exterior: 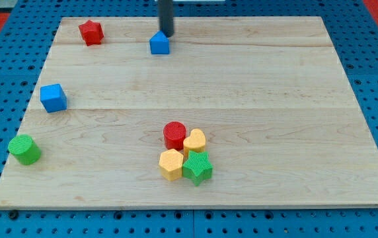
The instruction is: Push blue triangle into group of blocks
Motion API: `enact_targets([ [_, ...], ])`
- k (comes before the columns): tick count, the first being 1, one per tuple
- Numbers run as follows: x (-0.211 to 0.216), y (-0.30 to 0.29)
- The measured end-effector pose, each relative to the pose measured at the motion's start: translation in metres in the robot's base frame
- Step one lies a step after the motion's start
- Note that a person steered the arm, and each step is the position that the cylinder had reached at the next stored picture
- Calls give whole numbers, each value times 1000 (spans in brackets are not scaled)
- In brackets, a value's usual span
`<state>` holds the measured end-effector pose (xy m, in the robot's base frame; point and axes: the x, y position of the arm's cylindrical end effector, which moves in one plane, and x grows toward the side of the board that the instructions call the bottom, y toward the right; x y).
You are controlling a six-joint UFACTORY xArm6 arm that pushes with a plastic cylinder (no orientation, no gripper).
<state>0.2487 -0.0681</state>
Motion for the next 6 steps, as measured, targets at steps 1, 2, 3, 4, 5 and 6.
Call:
enact_targets([
  [1,52,1],
  [2,70,-38],
  [3,66,-38],
  [4,66,-38],
  [5,66,-19],
  [6,66,-15],
])
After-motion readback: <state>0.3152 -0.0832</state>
